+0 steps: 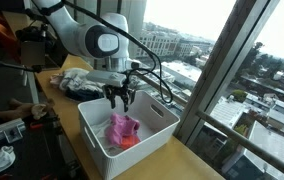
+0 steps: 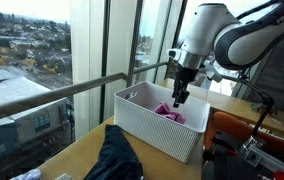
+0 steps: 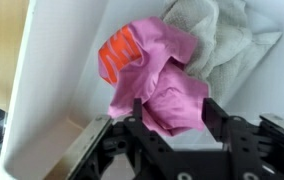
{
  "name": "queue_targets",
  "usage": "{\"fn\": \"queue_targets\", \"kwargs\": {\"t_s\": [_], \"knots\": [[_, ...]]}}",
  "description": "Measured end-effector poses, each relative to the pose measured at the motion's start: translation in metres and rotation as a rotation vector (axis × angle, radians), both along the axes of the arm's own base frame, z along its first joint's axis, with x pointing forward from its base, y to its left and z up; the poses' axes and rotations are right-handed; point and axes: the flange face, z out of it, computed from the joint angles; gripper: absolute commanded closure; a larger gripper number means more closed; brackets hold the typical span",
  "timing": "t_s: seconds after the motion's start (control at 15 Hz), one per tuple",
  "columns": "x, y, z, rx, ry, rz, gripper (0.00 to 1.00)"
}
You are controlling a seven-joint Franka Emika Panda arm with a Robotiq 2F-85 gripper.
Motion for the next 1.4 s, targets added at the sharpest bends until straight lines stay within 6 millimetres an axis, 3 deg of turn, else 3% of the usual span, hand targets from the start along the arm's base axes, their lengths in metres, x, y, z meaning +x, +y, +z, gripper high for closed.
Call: {"fn": "queue_targets", "kwargs": {"t_s": [0.13,0.33,0.53,0.73,1.07,1.4], "knots": [[0.001,0.027,0.016,0.01,-0.041,0.043,0.0],[-0.006,0.094,0.041,0.04,-0.102,0.13,0.0],[-0.016,0.163,0.042,0.098,-0.137,0.215,0.0],[-0.021,0.218,0.014,0.157,-0.128,0.28,0.0],[-0.01,0.296,-0.057,0.246,-0.058,0.334,0.0],[0.011,0.35,-0.134,0.335,0.03,0.336,0.0]]}}
